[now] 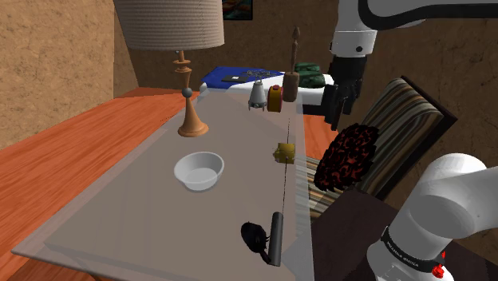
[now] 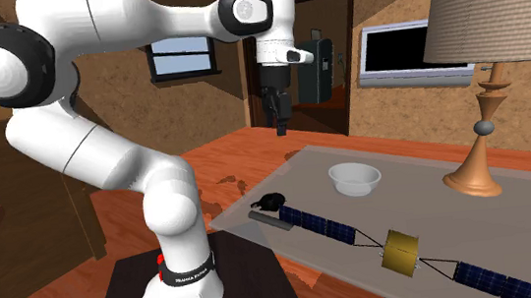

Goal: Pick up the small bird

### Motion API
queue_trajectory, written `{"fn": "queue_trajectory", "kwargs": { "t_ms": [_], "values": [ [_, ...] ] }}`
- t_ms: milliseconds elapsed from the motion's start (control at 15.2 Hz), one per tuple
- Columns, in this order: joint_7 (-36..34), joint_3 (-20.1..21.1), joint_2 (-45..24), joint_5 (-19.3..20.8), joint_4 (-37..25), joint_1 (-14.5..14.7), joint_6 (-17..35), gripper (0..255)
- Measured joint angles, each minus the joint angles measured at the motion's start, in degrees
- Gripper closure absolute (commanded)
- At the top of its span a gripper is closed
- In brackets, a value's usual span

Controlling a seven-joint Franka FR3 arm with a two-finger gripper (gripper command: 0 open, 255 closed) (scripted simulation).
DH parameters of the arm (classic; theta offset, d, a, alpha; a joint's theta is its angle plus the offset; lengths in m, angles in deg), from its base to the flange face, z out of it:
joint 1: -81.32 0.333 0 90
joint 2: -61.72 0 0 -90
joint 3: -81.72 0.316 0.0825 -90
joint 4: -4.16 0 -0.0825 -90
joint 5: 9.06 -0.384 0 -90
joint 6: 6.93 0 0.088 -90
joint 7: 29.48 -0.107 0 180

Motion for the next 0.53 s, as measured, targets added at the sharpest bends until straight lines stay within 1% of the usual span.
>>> {"fn": "queue_trajectory", "kwargs": {
  "t_ms": [66, 198, 528],
  "values": [
    [0.0, 0.0, 0.0, 0.0, 0.0, 0.0, 0.0, 0],
    [-1.1, 1.5, -0.9, -0.6, 1.2, 0.4, 1.8, 0],
    [-5.4, 7.0, -5.2, -2.6, 4.3, 1.9, 8.1, 0]
  ]
}}
